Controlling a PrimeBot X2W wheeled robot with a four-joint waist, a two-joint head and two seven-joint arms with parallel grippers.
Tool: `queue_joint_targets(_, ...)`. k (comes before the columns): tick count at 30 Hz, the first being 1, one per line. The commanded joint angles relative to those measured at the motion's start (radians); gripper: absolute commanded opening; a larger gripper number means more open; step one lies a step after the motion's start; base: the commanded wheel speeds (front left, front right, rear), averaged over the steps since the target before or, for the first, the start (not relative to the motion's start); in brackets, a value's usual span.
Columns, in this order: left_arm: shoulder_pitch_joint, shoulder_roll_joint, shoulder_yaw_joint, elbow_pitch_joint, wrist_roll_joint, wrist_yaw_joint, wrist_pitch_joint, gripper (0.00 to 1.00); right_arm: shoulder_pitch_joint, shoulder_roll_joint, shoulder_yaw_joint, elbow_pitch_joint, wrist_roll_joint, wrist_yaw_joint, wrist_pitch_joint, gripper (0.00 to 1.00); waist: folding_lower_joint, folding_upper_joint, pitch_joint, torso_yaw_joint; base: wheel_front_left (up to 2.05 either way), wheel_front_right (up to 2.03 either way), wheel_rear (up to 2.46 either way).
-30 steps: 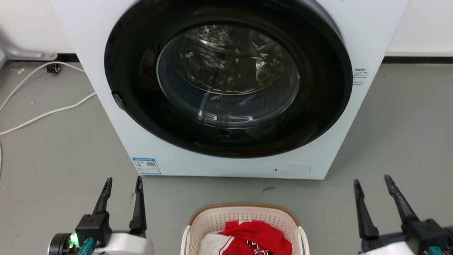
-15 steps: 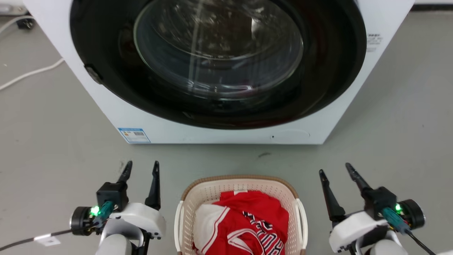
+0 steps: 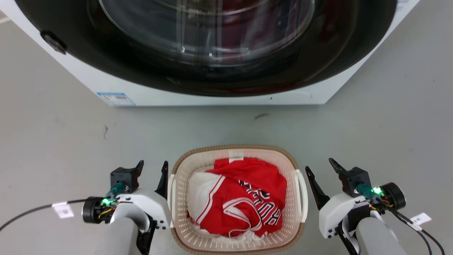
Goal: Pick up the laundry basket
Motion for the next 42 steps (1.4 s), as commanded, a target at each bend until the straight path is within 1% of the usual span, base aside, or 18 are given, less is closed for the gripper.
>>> queue_joint_targets(1, -0.019, 0.003, -0.008, 0.008, -0.002, 0.0, -0.003, 1.0, -0.023, -0.001, 0.001, 0.014, -0.005, -0.001, -0.002, 1.0, -0.0002, 0.0, 0.035, 0.003, 0.0, 0.0, 0.0)
queue_joint_targets(7, -0.089, 0.012, -0.081, 0.151, -0.035, -0.001, -0.003, 1.0, -0.095, -0.001, 0.01, 0.14, -0.028, -0.001, -0.002, 1.0, -0.0002, 0.0, 0.108, 0.004, 0.0, 0.0, 0.0)
queue_joint_targets(13, -0.148, 0.006, -0.13, 0.274, -0.09, -0.001, -0.002, 1.0, -0.171, -0.001, 0.015, 0.271, -0.033, -0.001, -0.002, 1.0, -0.0002, 0.0, 0.182, 0.009, 0.0, 0.0, 0.0)
queue_joint_targets(17, -0.194, 0.0, -0.177, 0.347, -0.115, -0.001, -0.003, 1.0, -0.218, -0.001, 0.017, 0.356, -0.037, -0.001, -0.002, 1.0, -0.0002, 0.0, 0.226, 0.014, 0.0, 0.0, 0.0)
queue_joint_targets(21, -0.235, -0.006, -0.215, 0.386, -0.148, -0.001, -0.002, 1.0, -0.264, -0.001, 0.028, 0.428, -0.016, -0.001, -0.002, 1.0, -0.0002, 0.0, 0.266, 0.022, 0.0, 0.0, 0.0)
queue_joint_targets(30, -0.308, -0.009, -0.291, 0.436, -0.199, -0.001, 0.0, 1.0, -0.337, -0.001, 0.063, 0.511, 0.006, -0.001, 0.0, 1.0, -0.0002, 0.0, 0.348, 0.029, 0.0, 0.0, 0.0)
queue_joint_targets(36, -0.345, -0.008, -0.325, 0.442, -0.233, -0.001, 0.0, 1.0, -0.367, -0.001, 0.072, 0.529, 0.006, -0.001, -0.001, 1.0, -0.0002, 0.0, 0.394, 0.029, 0.0, 0.0, 0.0)
queue_joint_targets(42, -0.367, -0.011, -0.359, 0.455, -0.26, -0.001, 0.0, 1.0, -0.383, -0.001, 0.067, 0.543, 0.001, -0.001, 0.006, 1.0, -0.0002, 0.0, 0.416, 0.032, 0.0, 0.0, 0.0)
